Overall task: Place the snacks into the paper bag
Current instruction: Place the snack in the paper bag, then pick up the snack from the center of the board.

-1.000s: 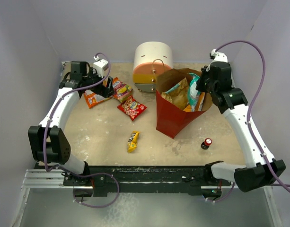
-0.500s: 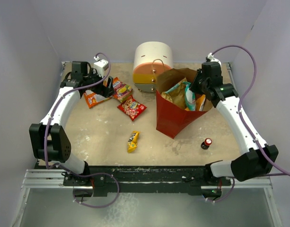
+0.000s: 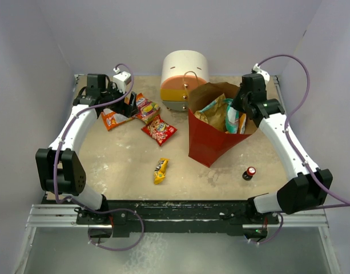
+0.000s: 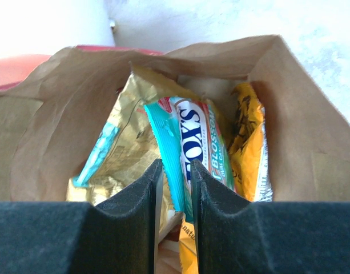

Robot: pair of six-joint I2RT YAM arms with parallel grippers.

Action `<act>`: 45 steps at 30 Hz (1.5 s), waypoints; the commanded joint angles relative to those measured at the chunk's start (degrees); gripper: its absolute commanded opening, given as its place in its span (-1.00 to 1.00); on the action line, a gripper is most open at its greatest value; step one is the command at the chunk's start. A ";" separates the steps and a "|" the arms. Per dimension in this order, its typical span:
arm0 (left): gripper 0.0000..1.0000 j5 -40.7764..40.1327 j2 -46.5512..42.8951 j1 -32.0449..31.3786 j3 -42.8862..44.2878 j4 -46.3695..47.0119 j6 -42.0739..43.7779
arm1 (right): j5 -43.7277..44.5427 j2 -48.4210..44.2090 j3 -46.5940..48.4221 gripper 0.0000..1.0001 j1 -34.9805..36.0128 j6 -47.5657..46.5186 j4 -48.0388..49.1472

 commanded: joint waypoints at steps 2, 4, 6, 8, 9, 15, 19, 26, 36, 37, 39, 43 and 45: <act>0.93 -0.18 -1.13 0.17 0.68 2.12 1.23 | 7.18 0.60 0.13 -0.43 -1.50 -0.76 2.68; 0.93 -0.08 -1.14 0.17 0.68 2.20 1.51 | 7.28 1.44 0.49 -0.43 -1.95 -0.78 2.81; 0.94 -0.45 -0.99 0.17 0.57 2.48 1.90 | 6.76 2.64 1.90 -0.43 -2.07 -1.08 2.22; 0.95 -1.21 -0.63 0.17 0.40 3.17 2.10 | 5.59 3.67 3.59 -0.41 -2.07 -2.13 1.92; 0.96 -1.88 -0.25 0.17 0.43 3.36 2.03 | 5.36 3.98 4.37 -0.38 -2.07 -2.79 1.95; 0.99 -3.47 3.31 1.39 1.47 3.82 -0.11 | 4.34 0.74 2.90 0.13 -2.07 -11.39 8.11; 1.00 -5.20 4.29 2.42 0.15 6.15 -0.97 | 3.32 -1.96 2.45 0.34 -2.07 -17.54 11.27; 0.99 -8.17 5.38 6.80 -2.38 10.54 -2.89 | -5.86 -5.24 4.17 0.37 -2.06 -28.99 12.03; 1.00 -1.88 13.17 17.38 1.64 11.92 -2.84 | -28.16 -8.65 4.71 0.38 -2.07 -43.20 8.03; 1.00 -1.30 14.90 17.69 3.02 11.81 -2.77 | -28.96 -8.79 4.87 0.38 -2.07 -44.36 7.37; 1.00 -0.48 18.17 18.19 5.50 12.19 -3.06 | -31.27 -9.38 4.89 0.39 -2.07 -46.34 7.23; 1.00 1.22 23.50 18.31 9.85 13.50 -2.52 | -33.67 -9.90 5.47 0.39 -2.07 -46.63 6.01; 1.00 1.72 26.00 18.35 12.74 13.51 -2.17 | -34.12 -10.22 5.55 0.40 -2.07 -46.88 5.28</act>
